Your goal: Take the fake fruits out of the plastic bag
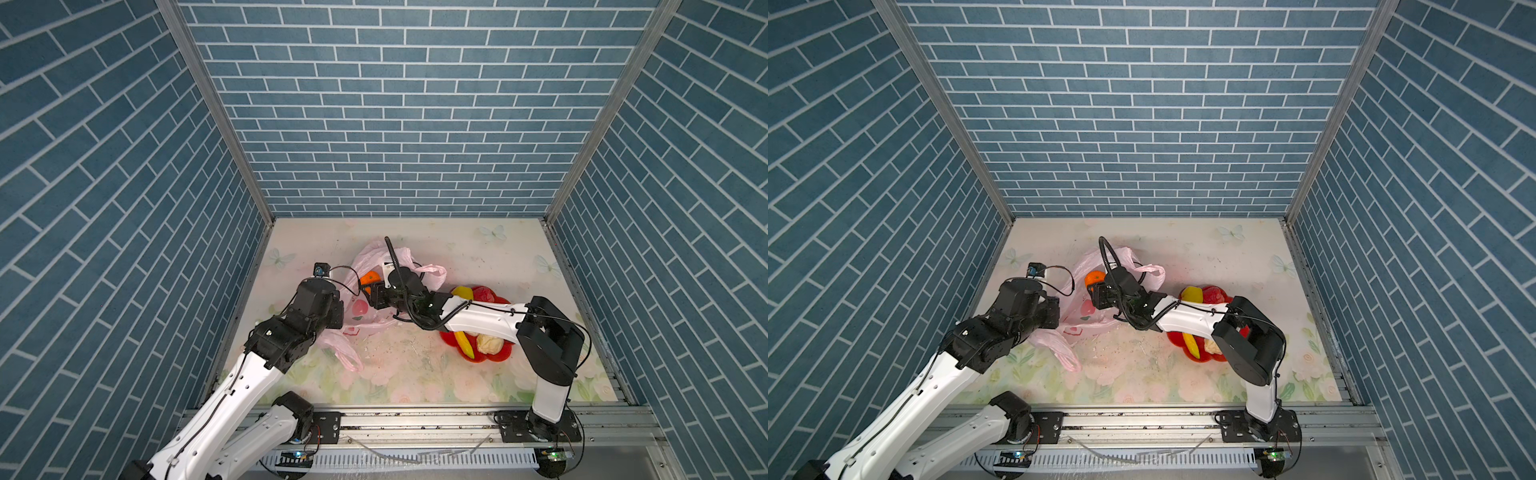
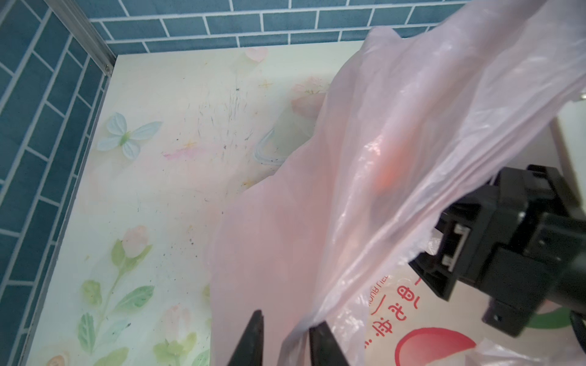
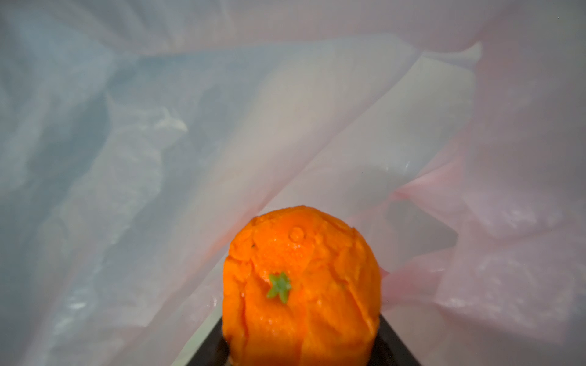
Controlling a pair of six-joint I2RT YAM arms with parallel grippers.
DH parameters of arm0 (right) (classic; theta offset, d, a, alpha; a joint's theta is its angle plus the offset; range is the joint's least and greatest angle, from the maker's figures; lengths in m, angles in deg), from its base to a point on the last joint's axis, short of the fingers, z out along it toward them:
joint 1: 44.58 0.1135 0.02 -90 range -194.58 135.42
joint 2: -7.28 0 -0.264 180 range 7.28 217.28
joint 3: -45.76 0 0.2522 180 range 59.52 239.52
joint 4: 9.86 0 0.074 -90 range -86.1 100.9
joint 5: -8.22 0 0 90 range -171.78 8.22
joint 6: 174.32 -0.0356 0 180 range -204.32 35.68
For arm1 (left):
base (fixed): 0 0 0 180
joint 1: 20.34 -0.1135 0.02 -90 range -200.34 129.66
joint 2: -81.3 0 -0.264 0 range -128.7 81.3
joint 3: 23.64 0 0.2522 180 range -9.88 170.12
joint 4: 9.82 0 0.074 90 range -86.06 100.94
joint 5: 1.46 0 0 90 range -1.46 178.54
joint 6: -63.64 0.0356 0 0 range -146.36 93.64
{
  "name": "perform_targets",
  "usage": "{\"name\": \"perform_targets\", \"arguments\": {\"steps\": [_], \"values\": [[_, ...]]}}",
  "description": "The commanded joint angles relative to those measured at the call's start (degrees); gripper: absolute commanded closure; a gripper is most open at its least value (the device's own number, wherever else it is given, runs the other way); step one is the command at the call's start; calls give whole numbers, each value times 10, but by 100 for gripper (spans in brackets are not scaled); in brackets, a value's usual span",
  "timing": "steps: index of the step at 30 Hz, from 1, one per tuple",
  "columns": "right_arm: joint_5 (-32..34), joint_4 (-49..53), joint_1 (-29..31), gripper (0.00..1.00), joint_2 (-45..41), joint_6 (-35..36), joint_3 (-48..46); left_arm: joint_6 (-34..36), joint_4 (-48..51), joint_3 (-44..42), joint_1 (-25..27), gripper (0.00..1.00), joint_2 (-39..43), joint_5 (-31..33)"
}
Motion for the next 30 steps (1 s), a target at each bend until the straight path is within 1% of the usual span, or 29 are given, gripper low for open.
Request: {"name": "perform_targets", "arguments": {"steps": [1,4,7,11,13,15,17,19,22,25,28,30], "values": [[-27,8,2,97,-16,31,-15,-26,17,29,-1,63,-16,5],[-32,25,2,97,-9,44,-8,-44,41,64,-4,47,-35,-8],[-36,41,1,98,0,55,1,-59,80,108,-7,35,-54,-26],[-37,54,2,98,9,57,13,-72,125,161,-8,28,-59,-47],[-35,58,0,98,15,54,19,-78,134,180,-8,25,-55,-73],[-35,65,1,98,22,53,26,-85,136,193,-8,24,-49,-109],[-36,73,0,98,29,52,35,-95,123,197,-8,26,-45,-163],[-38,77,0,99,36,52,44,-118,79,182,-8,32,-37,-253],[-39,83,0,99,43,50,53,-164,5,139,-7,40,-25,-347],[-43,84,-2,99,47,46,57,-196,-60,82,-7,44,-14,-396],[-49,83,-3,99,51,40,60,-215,-112,33,-5,43,-11,-423],[-51,83,-4,99,52,38,60,-219,-131,10,-1,42,-14,-429]]}}
